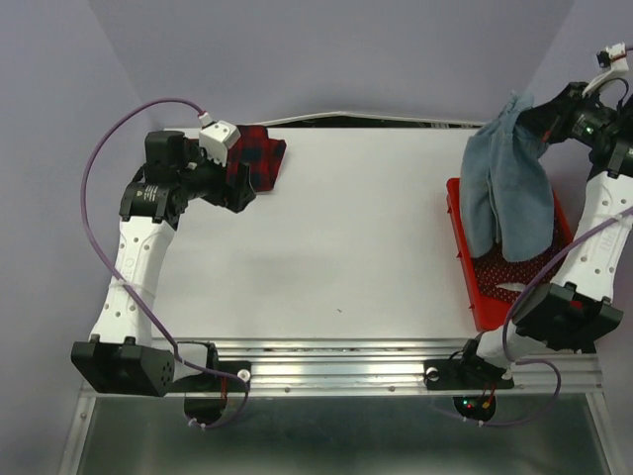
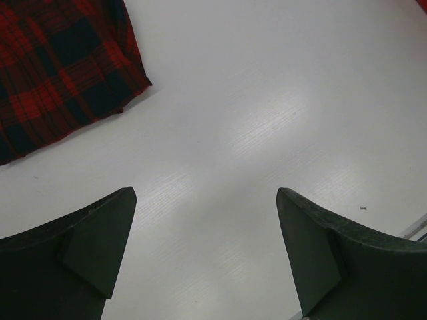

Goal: Fold and stack the skirts
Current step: Grab the skirt from the pile, then move the skirt to the center of the board

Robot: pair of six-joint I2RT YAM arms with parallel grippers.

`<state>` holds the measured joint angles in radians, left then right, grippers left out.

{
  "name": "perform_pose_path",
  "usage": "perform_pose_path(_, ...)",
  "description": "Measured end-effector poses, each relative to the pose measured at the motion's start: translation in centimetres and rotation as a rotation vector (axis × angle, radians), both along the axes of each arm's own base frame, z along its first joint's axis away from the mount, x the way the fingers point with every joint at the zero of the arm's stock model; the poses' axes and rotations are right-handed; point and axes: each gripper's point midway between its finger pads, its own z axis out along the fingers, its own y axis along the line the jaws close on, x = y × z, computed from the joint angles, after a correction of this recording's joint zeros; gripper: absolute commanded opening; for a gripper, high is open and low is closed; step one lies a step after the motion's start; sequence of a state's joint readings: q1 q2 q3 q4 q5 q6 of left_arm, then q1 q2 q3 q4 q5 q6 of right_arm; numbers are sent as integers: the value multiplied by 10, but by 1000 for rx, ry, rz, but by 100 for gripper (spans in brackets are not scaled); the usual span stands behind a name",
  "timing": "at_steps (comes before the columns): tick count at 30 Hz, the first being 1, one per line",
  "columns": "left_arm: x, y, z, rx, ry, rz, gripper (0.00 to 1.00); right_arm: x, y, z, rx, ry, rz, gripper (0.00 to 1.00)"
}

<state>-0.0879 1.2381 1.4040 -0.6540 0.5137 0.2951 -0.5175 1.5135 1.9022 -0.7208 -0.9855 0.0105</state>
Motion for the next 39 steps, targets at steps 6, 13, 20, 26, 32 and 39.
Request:
perform_pose_path(6, 5, -4, 16, -57, -13, 18, 99, 16, 82, 33, 125, -47, 236, 1)
perform_pose_path(13, 9, 4, 29, -93, -34, 47, 99, 12, 190, 20, 211, 21, 534, 1)
perform_pose_path(20, 9, 10, 12, -44, -33, 20, 98, -52, 272, -108, -14, 156, 794, 3)
perform_pose_path(26, -1, 17, -42, 53, 54, -36, 95, -158, 281, -294, -375, 449, 959, 8)
perform_pose_path(32, -5, 17, -90, 138, 151, -116, 93, -199, 229, -351, -669, 484, 943, 58)
perform_pose_path(39, 3, -23, -129, 190, 245, -258, 91, -209, 219, -349, -757, 439, 911, 83)
